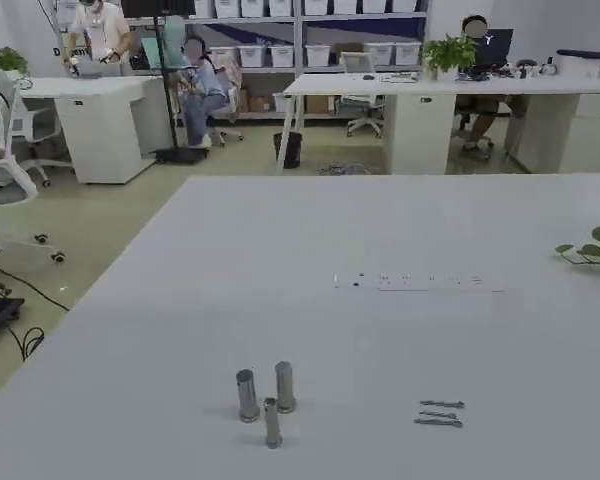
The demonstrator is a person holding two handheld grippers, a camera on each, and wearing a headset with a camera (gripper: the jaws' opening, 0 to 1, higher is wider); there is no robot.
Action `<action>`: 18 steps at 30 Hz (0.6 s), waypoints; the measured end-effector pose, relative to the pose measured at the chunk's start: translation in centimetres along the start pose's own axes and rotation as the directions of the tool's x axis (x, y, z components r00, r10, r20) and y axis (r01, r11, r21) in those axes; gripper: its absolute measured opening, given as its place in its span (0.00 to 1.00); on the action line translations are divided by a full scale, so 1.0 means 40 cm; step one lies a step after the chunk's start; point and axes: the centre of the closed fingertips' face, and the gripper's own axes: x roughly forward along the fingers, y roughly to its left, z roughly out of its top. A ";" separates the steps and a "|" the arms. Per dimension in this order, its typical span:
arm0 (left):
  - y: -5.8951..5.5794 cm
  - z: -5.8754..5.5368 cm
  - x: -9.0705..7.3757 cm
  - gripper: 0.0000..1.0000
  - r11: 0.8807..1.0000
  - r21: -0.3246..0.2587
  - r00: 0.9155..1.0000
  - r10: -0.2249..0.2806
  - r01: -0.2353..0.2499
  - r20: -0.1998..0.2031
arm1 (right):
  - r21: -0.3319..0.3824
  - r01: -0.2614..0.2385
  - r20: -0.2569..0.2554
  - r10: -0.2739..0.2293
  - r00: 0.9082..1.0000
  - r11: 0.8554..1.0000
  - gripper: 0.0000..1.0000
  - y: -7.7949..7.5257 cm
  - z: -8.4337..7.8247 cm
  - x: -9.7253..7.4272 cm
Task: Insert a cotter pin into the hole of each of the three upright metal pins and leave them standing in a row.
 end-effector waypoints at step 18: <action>0.023 -0.022 -0.003 0.99 0.999 -0.036 0.998 0.039 -0.040 -0.039 | -0.003 -0.019 -0.038 0.019 0.999 1.000 0.96 -0.006 -0.017 0.009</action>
